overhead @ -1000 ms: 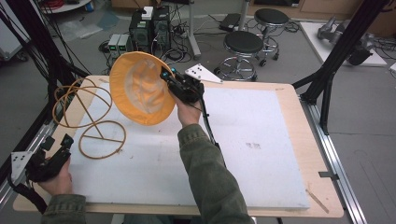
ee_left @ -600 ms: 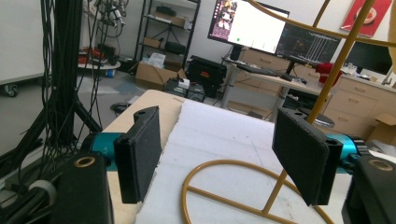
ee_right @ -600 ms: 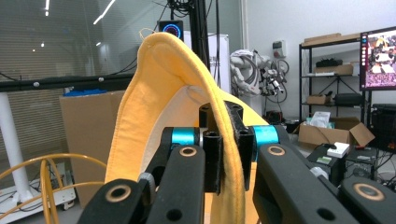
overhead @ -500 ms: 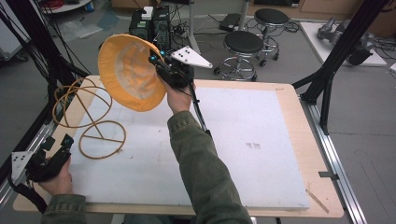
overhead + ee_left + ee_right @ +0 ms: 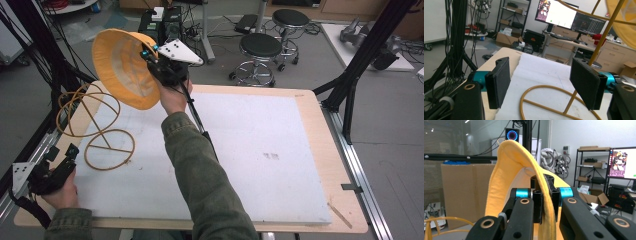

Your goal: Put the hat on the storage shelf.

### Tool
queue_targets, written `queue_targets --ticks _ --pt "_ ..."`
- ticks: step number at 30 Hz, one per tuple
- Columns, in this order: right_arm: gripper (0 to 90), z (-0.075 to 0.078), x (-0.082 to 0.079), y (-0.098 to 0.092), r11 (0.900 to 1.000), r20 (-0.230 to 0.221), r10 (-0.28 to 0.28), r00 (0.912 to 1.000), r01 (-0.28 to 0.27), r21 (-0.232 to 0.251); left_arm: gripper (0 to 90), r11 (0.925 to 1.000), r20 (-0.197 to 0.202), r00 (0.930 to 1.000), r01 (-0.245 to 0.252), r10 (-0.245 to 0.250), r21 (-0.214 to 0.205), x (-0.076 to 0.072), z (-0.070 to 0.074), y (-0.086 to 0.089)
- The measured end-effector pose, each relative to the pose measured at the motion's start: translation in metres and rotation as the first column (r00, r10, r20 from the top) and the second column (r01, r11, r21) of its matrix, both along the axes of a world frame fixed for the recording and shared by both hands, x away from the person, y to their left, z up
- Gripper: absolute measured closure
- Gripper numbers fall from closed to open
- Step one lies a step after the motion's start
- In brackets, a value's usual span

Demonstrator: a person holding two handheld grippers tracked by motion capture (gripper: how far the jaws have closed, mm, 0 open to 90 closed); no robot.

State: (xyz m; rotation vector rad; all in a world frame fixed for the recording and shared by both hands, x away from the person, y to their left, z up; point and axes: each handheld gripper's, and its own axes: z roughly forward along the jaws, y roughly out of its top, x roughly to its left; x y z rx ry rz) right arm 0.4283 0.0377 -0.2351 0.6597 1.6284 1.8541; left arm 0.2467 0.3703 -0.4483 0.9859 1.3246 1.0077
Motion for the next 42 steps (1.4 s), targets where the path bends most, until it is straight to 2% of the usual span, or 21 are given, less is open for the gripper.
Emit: queue_targets --ticks 5,14,18,23,25,26,28,30,33,34,39,40,41,42 --pt "86.3 0.006 -0.002 0.018 0.9999 0.017 0.009 0.9998 -0.009 -0.013 32.9 1.0 0.0 1.0 -0.002 0.002 -0.005 0.0 0.0 0.001" --pt "86.3 0.009 -0.005 0.046 0.9985 0.017 0.053 0.9984 -0.053 -0.015 32.9 1.0 0.002 1.0 -0.001 0.001 -0.009 0.0 -0.001 0.002" --pt "86.2 0.01 -0.011 0.055 0.9953 0.012 0.097 0.9953 -0.097 0.007 32.9 0.9999 0.001 1.0 -0.001 0.002 -0.013 0.001 -0.001 0.002" --pt "86.1 0.01 -0.023 0.068 0.9856 0.018 0.169 0.9855 -0.169 -0.006 32.9 0.9999 0.002 1.0 -0.003 0.003 -0.011 0.0 -0.001 0.002" --pt "86.1 0.01 -0.028 0.072 0.9809 0.017 0.194 0.9809 -0.194 -0.016 32.9 0.9999 0.001 1.0 -0.003 0.004 -0.012 0.0 -0.001 0.003" --pt "86.1 0.011 -0.033 0.076 0.9749 0.018 0.222 0.9748 -0.222 -0.019 32.9 0.9999 0.001 1.0 -0.003 0.003 -0.012 0.0 -0.001 0.003" --pt "86.0 0.01 -0.035 0.078 0.9726 0.019 0.232 0.9726 -0.231 -0.023 32.9 0.9999 0.002 1.0 -0.003 0.004 -0.014 0.0 -0.001 0.003" --pt "86.0 0.01 -0.043 0.084 0.9636 0.018 0.265 0.9641 -0.264 -0.041 32.9 0.9999 0.002 1.0 -0.004 0.004 -0.015 0.0 -0.001 0.003" --pt "85.9 0.004 -0.054 0.093 0.9457 0.013 0.321 0.9471 -0.319 -0.061 32.9 0.9998 0.005 1.0 -0.005 0.005 -0.019 0.0 -0.001 0.003" --pt "85.8 0.0 -0.057 0.097 0.9372 -0.001 0.344 0.9389 -0.344 -0.06 32.9 0.9998 0.006 1.0 -0.005 0.005 -0.019 0.0 -0.001 0.003" --pt "85.4 -0.015 -0.068 0.107 0.9153 -0.024 0.393 0.919 -0.394 -0.084 32.9 0.9998 0.005 1.0 -0.005 0.005 -0.021 0.0 -0.001 0.003" --pt "85.2 -0.018 -0.069 0.108 0.9099 -0.037 0.404 0.9142 -0.405 -0.088 32.9 0.9997 0.005 1.0 -0.007 0.007 -0.022 0.0 -0.001 0.003" --pt "84.7 -0.022 -0.072 0.111 0.8999 -0.048 0.422 0.9051 -0.425 -0.097 32.9 0.9998 0.004 1.0 -0.006 0.006 -0.021 0.0 -0.001 0.003" --pt "84.7 -0.022 -0.072 0.111 0.8999 -0.048 0.422 0.9051 -0.425 -0.097 32.9 0.9998 0.003 1.0 -0.006 0.006 -0.021 0.0 -0.001 0.003"
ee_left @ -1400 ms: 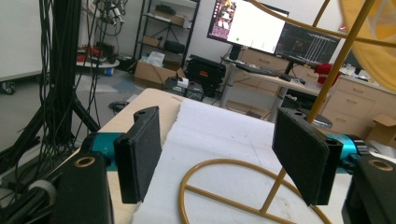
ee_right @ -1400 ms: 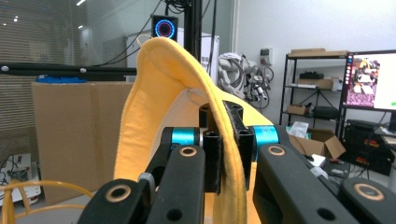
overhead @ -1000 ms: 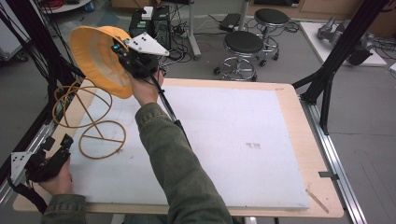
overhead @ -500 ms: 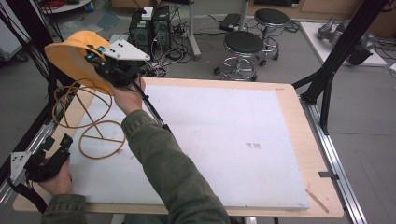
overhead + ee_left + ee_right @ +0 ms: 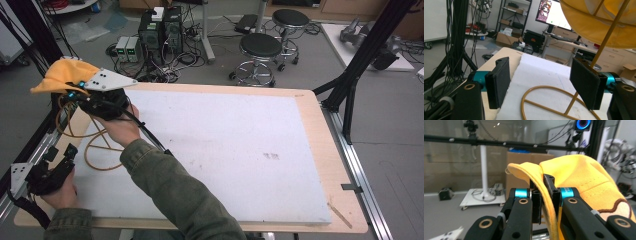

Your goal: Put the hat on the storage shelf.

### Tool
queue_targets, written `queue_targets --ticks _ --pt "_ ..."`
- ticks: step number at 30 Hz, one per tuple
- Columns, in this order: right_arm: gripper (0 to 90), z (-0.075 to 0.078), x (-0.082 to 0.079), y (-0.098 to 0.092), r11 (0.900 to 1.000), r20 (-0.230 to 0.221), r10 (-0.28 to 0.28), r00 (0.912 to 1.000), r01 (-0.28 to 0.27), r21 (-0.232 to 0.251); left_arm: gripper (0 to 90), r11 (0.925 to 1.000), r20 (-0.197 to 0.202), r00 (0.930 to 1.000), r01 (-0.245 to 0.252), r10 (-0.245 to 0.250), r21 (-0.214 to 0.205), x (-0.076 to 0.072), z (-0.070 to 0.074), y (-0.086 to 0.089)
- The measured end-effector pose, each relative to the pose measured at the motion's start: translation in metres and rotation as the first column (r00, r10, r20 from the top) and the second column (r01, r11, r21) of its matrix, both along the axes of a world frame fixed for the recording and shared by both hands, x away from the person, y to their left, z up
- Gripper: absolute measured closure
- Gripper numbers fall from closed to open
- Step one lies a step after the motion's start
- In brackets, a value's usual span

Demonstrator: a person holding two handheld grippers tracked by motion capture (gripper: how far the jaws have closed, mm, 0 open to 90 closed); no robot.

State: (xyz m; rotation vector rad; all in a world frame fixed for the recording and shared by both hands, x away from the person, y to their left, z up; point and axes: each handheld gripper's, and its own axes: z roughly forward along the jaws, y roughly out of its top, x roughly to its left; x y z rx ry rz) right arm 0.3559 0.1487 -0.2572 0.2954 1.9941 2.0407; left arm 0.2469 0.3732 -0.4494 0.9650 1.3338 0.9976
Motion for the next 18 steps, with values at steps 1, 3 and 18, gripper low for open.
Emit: queue_targets --ticks 1,3,18 --pt "84.5 -0.002 -0.002 0.001 0.9999 0.0 0.009 1.0 -0.009 -0.005 32.9 1.0 0.0 1.0 0.0 0.0 0.001 0.0 0.0 0.0" --pt "84.3 -0.005 -0.006 0.002 0.9996 0.002 0.024 0.9997 -0.024 -0.012 32.9 1.0 -0.001 1.0 0.0 0.0 0.0 0.0 0.0 0.0" --pt "83.7 -0.032 -0.017 0.008 0.9935 -0.036 0.088 0.9954 -0.091 -0.068 32.9 1.0 -0.002 1.0 0.001 -0.001 -0.007 0.001 0.0 0.0"
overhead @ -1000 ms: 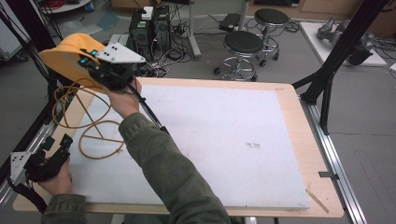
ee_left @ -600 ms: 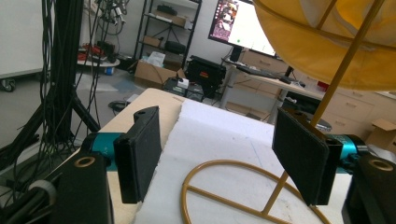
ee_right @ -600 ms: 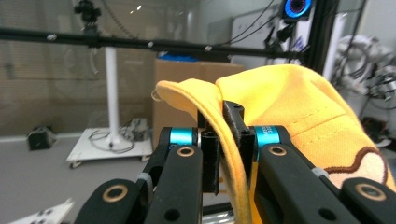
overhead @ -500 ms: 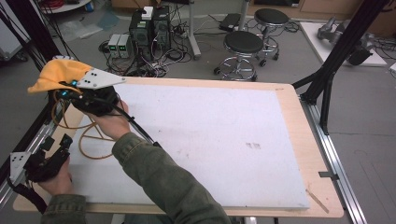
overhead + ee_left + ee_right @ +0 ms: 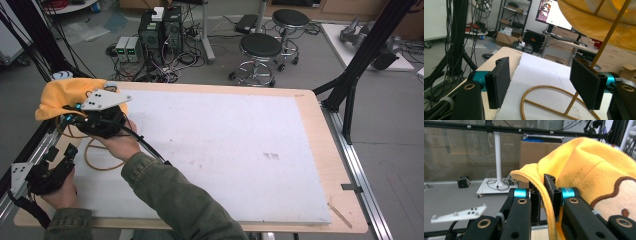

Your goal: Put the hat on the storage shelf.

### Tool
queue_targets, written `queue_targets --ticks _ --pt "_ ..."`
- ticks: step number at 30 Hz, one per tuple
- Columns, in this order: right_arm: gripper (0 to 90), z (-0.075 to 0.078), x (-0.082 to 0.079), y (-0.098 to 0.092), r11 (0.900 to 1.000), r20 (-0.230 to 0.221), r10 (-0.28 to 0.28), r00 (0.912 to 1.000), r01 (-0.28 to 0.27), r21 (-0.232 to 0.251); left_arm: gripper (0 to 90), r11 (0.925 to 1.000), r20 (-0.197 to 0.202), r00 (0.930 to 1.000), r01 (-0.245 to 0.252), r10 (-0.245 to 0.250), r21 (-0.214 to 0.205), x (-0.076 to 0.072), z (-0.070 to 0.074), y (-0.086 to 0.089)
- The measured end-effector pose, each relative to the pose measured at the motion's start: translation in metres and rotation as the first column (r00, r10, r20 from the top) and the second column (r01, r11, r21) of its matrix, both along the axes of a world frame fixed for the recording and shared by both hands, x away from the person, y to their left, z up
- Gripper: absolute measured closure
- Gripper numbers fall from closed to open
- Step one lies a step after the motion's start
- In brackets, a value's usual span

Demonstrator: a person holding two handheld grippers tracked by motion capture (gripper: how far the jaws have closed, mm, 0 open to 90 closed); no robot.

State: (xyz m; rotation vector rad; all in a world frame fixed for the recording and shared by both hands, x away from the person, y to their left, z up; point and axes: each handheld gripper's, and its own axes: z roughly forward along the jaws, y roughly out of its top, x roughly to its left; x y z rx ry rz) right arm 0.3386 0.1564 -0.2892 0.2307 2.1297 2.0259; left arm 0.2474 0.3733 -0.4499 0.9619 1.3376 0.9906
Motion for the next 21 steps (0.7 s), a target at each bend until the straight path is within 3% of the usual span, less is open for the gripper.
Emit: queue_targets --ticks 12,21 --pt "80.5 -0.027 -0.006 0.006 0.9974 -0.039 0.023 0.999 -0.025 -0.068 32.9 1.0 -0.001 1.0 0.001 -0.001 0.0 0.0 0.0 0.0" --pt "60.1 -0.031 -0.007 0.005 0.9964 -0.088 0.054 0.9946 -0.06 -0.06 32.9 1.0 -0.005 1.0 -0.003 0.003 -0.009 0.0 -0.001 0.001"
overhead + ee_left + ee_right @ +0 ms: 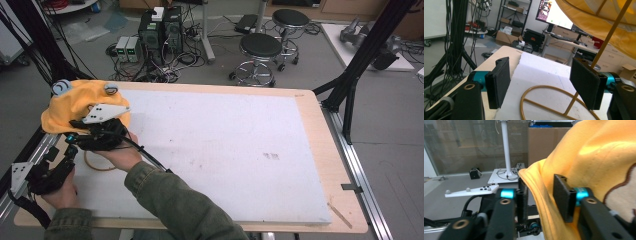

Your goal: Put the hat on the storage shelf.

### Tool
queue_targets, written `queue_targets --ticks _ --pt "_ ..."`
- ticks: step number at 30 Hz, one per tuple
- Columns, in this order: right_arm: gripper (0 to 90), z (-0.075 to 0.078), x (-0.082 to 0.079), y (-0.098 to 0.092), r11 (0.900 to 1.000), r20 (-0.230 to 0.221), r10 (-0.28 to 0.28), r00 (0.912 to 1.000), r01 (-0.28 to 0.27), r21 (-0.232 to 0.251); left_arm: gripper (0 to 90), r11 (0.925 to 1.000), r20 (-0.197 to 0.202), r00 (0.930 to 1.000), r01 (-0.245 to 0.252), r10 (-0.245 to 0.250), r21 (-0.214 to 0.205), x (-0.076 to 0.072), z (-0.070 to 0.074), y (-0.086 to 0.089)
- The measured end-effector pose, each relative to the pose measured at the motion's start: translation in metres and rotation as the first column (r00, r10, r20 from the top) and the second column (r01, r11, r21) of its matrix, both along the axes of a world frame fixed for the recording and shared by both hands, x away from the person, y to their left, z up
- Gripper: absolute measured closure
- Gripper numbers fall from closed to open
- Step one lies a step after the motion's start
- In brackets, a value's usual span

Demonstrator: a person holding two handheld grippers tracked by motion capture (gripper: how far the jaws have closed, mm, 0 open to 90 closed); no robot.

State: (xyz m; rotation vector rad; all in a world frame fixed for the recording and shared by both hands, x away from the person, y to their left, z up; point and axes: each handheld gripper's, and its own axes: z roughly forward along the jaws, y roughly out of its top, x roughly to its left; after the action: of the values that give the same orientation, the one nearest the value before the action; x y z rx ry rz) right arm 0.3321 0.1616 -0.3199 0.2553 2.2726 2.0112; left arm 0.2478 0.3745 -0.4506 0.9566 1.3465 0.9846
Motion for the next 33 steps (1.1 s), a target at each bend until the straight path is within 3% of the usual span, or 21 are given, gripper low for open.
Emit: queue_targets --ticks 3,22,33 --pt "49.1 0.0 -0.002 0.001 0.9999 -0.006 0.008 0.9999 -0.008 0.01 32.9 1.0 0.0 1.0 -0.003 0.003 -0.006 0.0 0.0 0.001" --pt "47.1 0.015 -0.013 -0.007 0.999 0.034 0.02 0.9992 -0.021 0.039 32.9 0.9998 0.001 1.0 0.005 -0.005 0.018 0.001 0.001 -0.001" --pt "38.5 0.031 -0.008 -0.028 0.9945 0.052 -0.071 0.9962 0.066 0.081 32.9 0.9998 0.001 1.0 0.009 -0.009 0.016 0.001 0.001 -0.002"
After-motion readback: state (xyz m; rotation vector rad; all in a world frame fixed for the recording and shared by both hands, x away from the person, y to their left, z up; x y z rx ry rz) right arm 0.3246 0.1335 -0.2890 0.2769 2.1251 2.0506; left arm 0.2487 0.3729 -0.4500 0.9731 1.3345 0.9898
